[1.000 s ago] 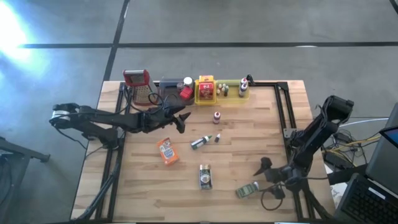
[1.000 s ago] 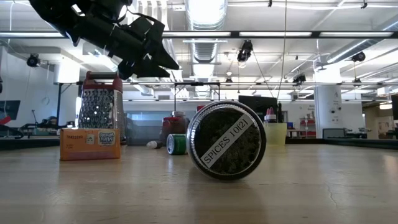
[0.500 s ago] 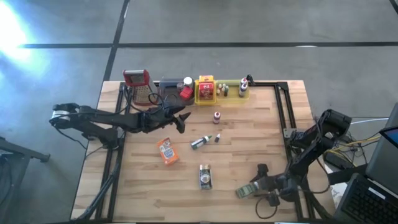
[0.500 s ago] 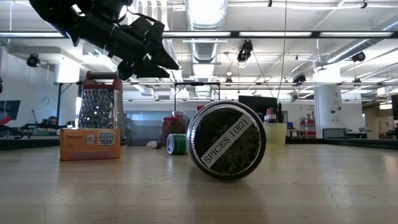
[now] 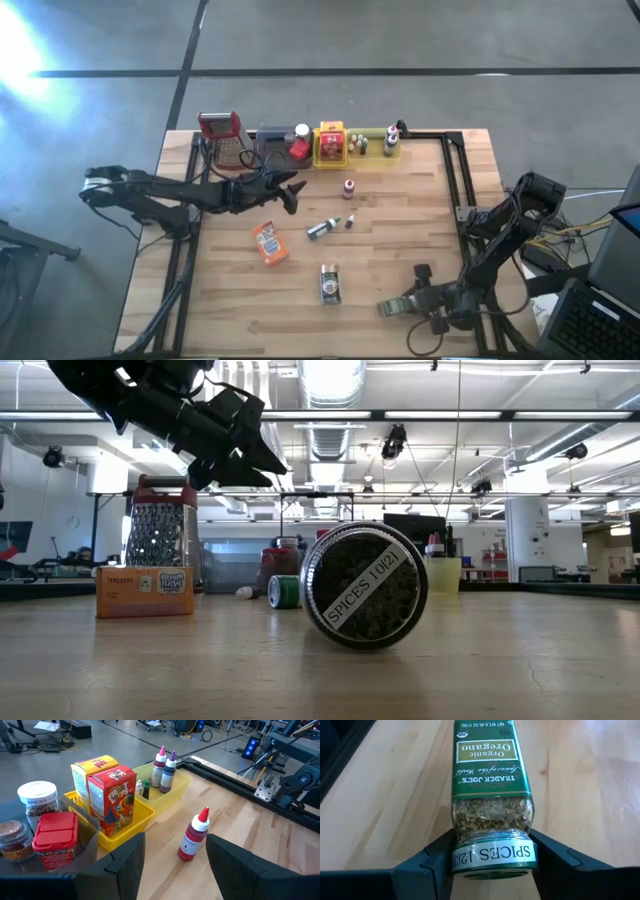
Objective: Pick & Place Kitchen Items
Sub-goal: Put the green seasoning bottle into the black bin
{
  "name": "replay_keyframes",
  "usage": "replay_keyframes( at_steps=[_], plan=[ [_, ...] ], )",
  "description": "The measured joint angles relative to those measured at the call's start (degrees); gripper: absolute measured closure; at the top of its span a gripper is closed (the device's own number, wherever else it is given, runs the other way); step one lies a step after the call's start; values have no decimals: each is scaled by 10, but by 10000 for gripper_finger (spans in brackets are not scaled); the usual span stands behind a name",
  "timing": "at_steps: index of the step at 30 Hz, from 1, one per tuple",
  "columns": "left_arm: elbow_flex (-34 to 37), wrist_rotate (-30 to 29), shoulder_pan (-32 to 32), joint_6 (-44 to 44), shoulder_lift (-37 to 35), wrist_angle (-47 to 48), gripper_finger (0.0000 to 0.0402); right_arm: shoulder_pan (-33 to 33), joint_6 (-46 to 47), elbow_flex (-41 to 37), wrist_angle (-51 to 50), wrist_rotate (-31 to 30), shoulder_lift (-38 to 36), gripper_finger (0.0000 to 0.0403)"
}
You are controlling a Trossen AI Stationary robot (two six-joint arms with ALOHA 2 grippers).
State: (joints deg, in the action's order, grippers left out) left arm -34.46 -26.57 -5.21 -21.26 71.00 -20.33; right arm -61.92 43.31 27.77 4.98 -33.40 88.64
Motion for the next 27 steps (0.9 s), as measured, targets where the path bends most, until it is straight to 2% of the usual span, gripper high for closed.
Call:
replay_keyframes(
  at_steps=[4, 11, 17, 27],
  plan=[
    [0, 0, 0, -3, 0, 0, 186, 18, 0, 25, -63, -4, -24, 207],
    [0, 1, 0, -28, 0, 1, 186, 103, -16, 129, -296, 12, -76, 194],
    [0, 6, 0, -33, 0, 4, 186, 198, -120, 234, -440, 87, -87, 205],
    [0, 27, 0, -33, -1, 4, 186, 375, -255, 396, -536, 235, -57, 198]
  ],
)
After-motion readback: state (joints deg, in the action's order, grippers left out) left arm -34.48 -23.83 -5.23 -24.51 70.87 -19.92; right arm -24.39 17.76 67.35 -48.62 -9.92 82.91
